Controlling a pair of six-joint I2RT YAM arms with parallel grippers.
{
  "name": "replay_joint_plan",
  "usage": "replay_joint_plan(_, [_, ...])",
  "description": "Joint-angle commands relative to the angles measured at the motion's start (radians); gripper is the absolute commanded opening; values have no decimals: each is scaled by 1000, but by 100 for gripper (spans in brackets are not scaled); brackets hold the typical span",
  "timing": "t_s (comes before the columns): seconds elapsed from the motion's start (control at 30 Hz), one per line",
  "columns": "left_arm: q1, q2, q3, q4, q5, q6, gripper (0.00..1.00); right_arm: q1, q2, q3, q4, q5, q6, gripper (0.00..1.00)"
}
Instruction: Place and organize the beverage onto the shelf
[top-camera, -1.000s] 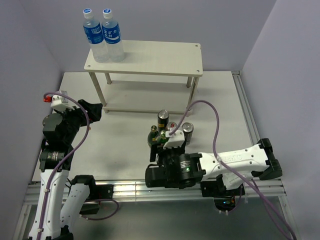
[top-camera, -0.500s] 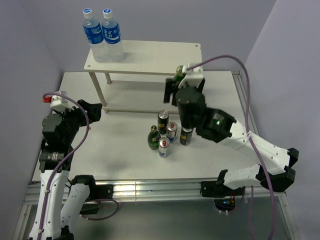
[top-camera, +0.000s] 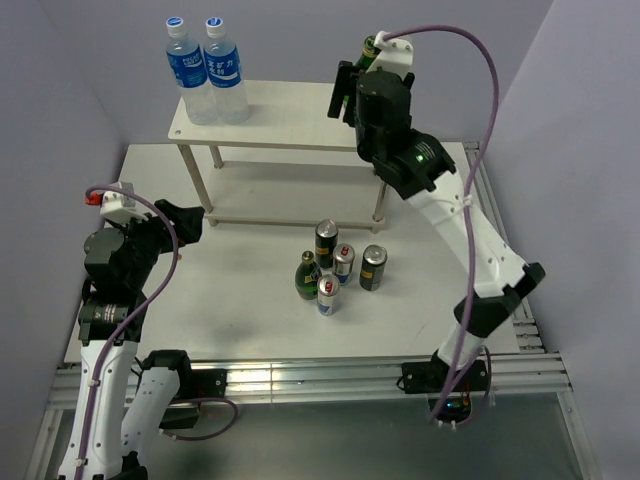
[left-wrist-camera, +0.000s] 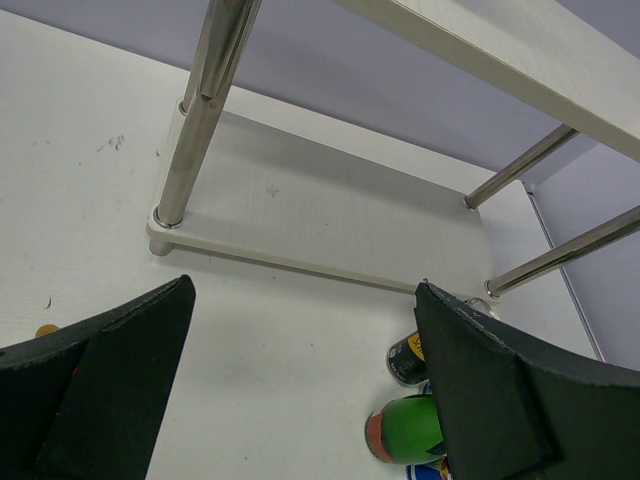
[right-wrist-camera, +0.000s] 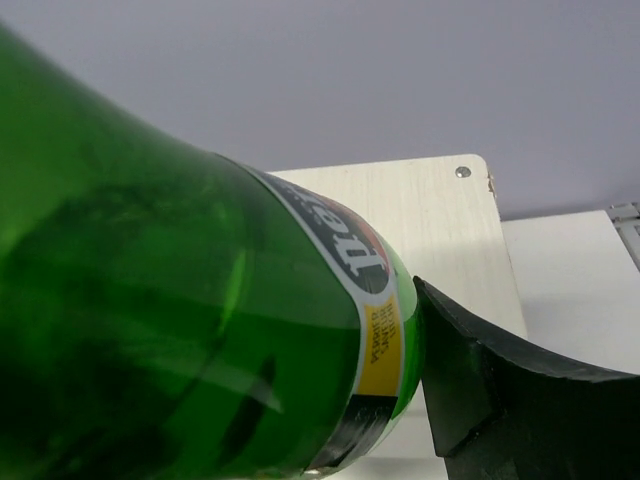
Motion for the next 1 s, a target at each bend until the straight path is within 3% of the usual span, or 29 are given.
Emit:
replay_joint_plan(0.0, [7,-10,0,40,20,22,99,-63,65,122,38,-71,17,0])
replay_joint_plan(0.17, [7,-13,0,40,23,22,99,-120,127,195,14,-80,9,0])
replay_joint_plan(0.7, [33,-10,-2,40,34,21,99,-183,173,139,-66,-70,107,0])
replay_joint_plan(0.8, [34,-7,0,39,34,21,99,-183,164,98,-51,-67,116,15])
replay_joint_plan(0.83, [34,-6,0,40,34,21,99,-183,159,90,-49,-65,116,35])
replay_joint_plan(0.9, [34,-6,0,40,34,21,99,-183,158,72,-48,-59,121,55])
replay_joint_plan(0.93, [34,-6,-2,39,34,21,99,-183,156,70,-48,-57,122,71])
replay_joint_plan(0.97, [34,-9,0,39,34,21,99,-183,159,69,-51,-53,127,78])
